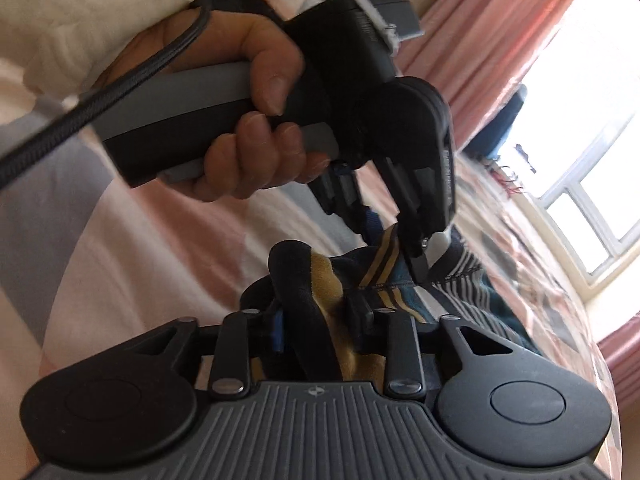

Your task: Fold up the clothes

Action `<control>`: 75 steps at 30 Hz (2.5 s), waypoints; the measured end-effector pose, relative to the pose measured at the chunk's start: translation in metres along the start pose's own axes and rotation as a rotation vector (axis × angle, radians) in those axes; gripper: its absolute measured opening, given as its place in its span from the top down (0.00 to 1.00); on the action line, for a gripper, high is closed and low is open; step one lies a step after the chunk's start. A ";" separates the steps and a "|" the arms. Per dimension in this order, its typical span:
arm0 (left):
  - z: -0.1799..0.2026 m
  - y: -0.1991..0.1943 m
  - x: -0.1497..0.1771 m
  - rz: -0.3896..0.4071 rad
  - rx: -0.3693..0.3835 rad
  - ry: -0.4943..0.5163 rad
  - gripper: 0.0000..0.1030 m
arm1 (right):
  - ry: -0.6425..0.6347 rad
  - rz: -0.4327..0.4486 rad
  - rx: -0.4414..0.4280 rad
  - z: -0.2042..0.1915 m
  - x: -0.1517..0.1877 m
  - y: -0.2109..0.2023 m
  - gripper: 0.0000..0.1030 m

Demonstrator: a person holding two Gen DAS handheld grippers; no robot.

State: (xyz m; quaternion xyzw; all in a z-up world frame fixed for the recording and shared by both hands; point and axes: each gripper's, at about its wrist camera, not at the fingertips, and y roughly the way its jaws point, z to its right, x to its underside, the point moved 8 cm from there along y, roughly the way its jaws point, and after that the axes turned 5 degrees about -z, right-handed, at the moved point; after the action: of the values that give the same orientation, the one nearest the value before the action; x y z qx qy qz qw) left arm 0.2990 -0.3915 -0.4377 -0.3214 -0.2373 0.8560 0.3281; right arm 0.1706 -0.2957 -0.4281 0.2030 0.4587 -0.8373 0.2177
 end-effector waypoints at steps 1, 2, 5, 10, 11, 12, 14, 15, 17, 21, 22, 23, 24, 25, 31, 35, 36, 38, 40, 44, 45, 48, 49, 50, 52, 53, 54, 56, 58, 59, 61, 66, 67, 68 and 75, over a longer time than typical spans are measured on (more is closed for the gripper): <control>-0.006 0.003 0.000 -0.004 -0.009 -0.011 0.78 | -0.001 -0.012 0.004 0.003 0.001 -0.001 0.50; -0.009 0.004 -0.001 -0.005 -0.017 -0.011 0.78 | 0.026 -0.016 0.016 0.011 0.001 -0.007 0.44; -0.005 -0.001 -0.003 -0.003 -0.027 0.008 0.78 | 0.191 -0.020 0.046 0.048 0.012 -0.033 0.37; -0.003 -0.006 0.003 0.009 -0.038 0.027 0.78 | 0.666 -0.039 0.069 0.112 0.056 -0.056 0.49; -0.007 -0.005 0.005 0.011 -0.037 0.017 0.78 | 0.757 -0.057 0.041 0.114 0.067 -0.051 0.49; -0.010 -0.002 0.006 0.013 -0.035 0.013 0.78 | 0.807 -0.072 0.021 0.112 0.077 -0.043 0.49; -0.015 0.005 0.009 0.011 -0.043 0.033 0.77 | 0.751 -0.106 0.008 0.096 0.087 -0.030 0.49; -0.016 0.007 0.011 0.007 -0.052 0.035 0.77 | 0.712 -0.115 0.008 0.089 0.086 -0.025 0.48; -0.015 0.004 0.012 0.001 -0.067 0.020 0.77 | 0.666 -0.124 0.007 0.089 0.078 -0.022 0.46; -0.002 -0.021 0.006 -0.011 -0.139 0.005 0.76 | 0.588 -0.132 -0.020 0.082 0.083 -0.029 0.45; 0.003 -0.030 0.001 0.001 -0.154 0.005 0.79 | 0.581 -0.131 -0.026 0.080 0.084 -0.029 0.45; 0.010 -0.040 -0.007 0.027 -0.163 0.013 0.80 | 0.575 -0.131 -0.033 0.081 0.085 -0.028 0.45; 0.019 -0.048 -0.015 0.051 -0.162 0.027 0.80 | 0.576 -0.128 -0.043 0.081 0.084 -0.029 0.45; 0.028 -0.054 -0.024 0.072 -0.161 0.046 0.80 | 0.580 -0.123 -0.054 0.082 0.083 -0.032 0.45; 0.073 -0.004 -0.058 0.072 -0.180 0.214 0.80 | 0.780 0.016 -0.083 0.135 0.073 -0.049 0.49; 0.063 0.025 -0.060 0.086 -0.233 0.227 0.80 | 0.909 0.066 -0.022 0.197 0.081 -0.016 0.47; 0.057 0.031 -0.058 0.087 -0.246 0.223 0.80 | 0.915 0.064 -0.005 0.210 0.085 0.000 0.47; 0.044 0.042 -0.054 0.092 -0.271 0.233 0.82 | 0.917 0.027 0.006 0.226 0.096 0.037 0.47; 0.030 0.050 -0.049 0.103 -0.271 0.251 0.84 | 0.934 -0.033 -0.036 0.228 0.112 0.076 0.47; 0.012 0.055 -0.046 0.107 -0.228 0.219 0.86 | 0.933 -0.036 -0.058 0.216 0.128 0.089 0.41; 0.013 0.054 -0.047 0.099 -0.225 0.218 0.86 | 0.939 -0.042 -0.064 0.218 0.128 0.084 0.41; 0.026 0.035 -0.050 0.096 -0.251 0.223 0.88 | 0.968 -0.020 -0.043 0.225 0.122 0.050 0.42; 0.032 0.023 -0.050 0.105 -0.263 0.224 0.88 | 0.973 -0.005 -0.029 0.227 0.120 0.035 0.42; 0.038 0.009 -0.047 0.109 -0.286 0.228 0.89 | 0.977 0.009 -0.014 0.229 0.118 0.020 0.42; 0.053 -0.018 -0.034 0.111 -0.308 0.253 0.88 | 0.973 0.028 -0.018 0.220 0.114 -0.011 0.42; 0.061 -0.031 -0.023 0.108 -0.310 0.266 0.88 | 0.967 0.027 -0.030 0.210 0.114 -0.026 0.42; 0.069 -0.041 -0.009 0.098 -0.304 0.275 0.88 | 0.959 0.023 -0.041 0.198 0.114 -0.039 0.42; 0.081 -0.053 0.022 0.071 -0.293 0.292 0.88 | 0.937 -0.002 -0.061 0.170 0.114 -0.058 0.42; 0.086 -0.052 0.053 0.037 -0.291 0.321 0.88 | 0.911 -0.033 -0.063 0.145 0.116 -0.064 0.42; 0.085 -0.047 0.066 0.016 -0.302 0.331 0.88 | 0.902 -0.060 -0.071 0.132 0.118 -0.062 0.42; 0.070 -0.031 0.084 -0.023 -0.351 0.317 0.86 | 0.895 -0.112 -0.090 0.111 0.124 -0.043 0.45; 0.057 -0.021 0.078 -0.044 -0.398 0.258 0.86 | 0.829 -0.207 -0.111 0.109 0.116 -0.023 0.41; 0.061 -0.024 0.076 -0.051 -0.416 0.247 0.86 | 0.853 -0.216 -0.129 0.114 0.116 -0.028 0.41; 0.065 -0.030 0.075 -0.060 -0.441 0.234 0.86 | 0.881 -0.217 -0.139 0.119 0.115 -0.037 0.41; 0.127 -0.104 0.077 -0.081 -0.667 0.213 0.72 | 1.060 -0.183 -0.139 0.141 0.102 -0.124 0.32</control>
State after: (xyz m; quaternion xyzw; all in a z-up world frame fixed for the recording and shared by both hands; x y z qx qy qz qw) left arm 0.2072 -0.2917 -0.3175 -0.4886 -0.4808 0.6795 0.2616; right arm -0.0014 -0.3746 -0.3293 0.5418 0.5759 -0.6032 -0.1044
